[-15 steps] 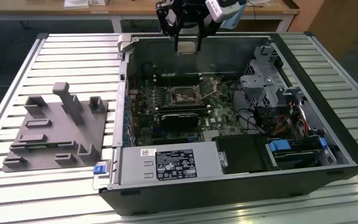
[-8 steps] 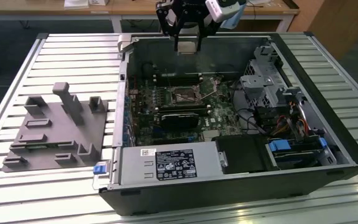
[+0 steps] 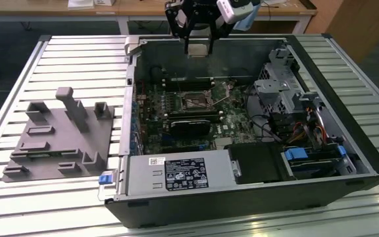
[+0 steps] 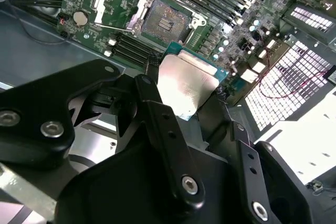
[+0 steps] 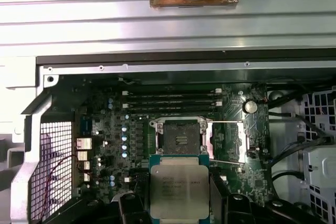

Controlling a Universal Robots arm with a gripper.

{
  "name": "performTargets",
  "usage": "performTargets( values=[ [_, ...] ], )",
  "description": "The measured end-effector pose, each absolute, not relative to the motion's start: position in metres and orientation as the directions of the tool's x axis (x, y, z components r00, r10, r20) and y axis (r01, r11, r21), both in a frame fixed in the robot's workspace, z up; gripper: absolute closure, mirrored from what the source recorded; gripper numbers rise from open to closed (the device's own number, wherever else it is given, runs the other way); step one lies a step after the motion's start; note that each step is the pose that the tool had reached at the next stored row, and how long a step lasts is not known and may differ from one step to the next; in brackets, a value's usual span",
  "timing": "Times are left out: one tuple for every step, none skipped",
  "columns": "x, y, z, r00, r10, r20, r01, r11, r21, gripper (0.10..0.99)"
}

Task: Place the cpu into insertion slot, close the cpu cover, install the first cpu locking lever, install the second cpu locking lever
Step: 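Place the cpu into insertion slot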

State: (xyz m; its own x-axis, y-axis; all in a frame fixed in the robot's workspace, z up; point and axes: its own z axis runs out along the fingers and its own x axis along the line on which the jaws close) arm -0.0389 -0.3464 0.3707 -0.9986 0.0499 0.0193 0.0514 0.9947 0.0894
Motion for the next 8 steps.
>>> performTargets(
  values=[
    [-0.0390, -0.3464, 0.3707, -0.998, 0.054, 0.019, 0.056, 0.994, 0.089, 0.545],
    [-0.0390, -0.3464, 0.3706, -0.998, 0.059, 0.019, 0.061, 0.994, 0.089, 0.545],
    [-0.0390, -0.3464, 0.3706, -0.998, 0.064, 0.019, 0.065, 0.994, 0.089, 0.545],
    [-0.0390, -0.3464, 0.3706, -0.997, 0.068, 0.019, 0.070, 0.994, 0.089, 0.545],
    [-0.0391, -0.3464, 0.3706, -0.997, 0.073, 0.019, 0.074, 0.993, 0.089, 0.545],
    [-0.0391, -0.3464, 0.3705, -0.997, 0.077, 0.019, 0.079, 0.993, 0.089, 0.545],
    [-0.0392, -0.3464, 0.3705, -0.996, 0.084, 0.019, 0.086, 0.992, 0.089, 0.545],
    [-0.0392, -0.3464, 0.3705, -0.996, 0.089, 0.019, 0.090, 0.992, 0.089, 0.545]
  ],
)
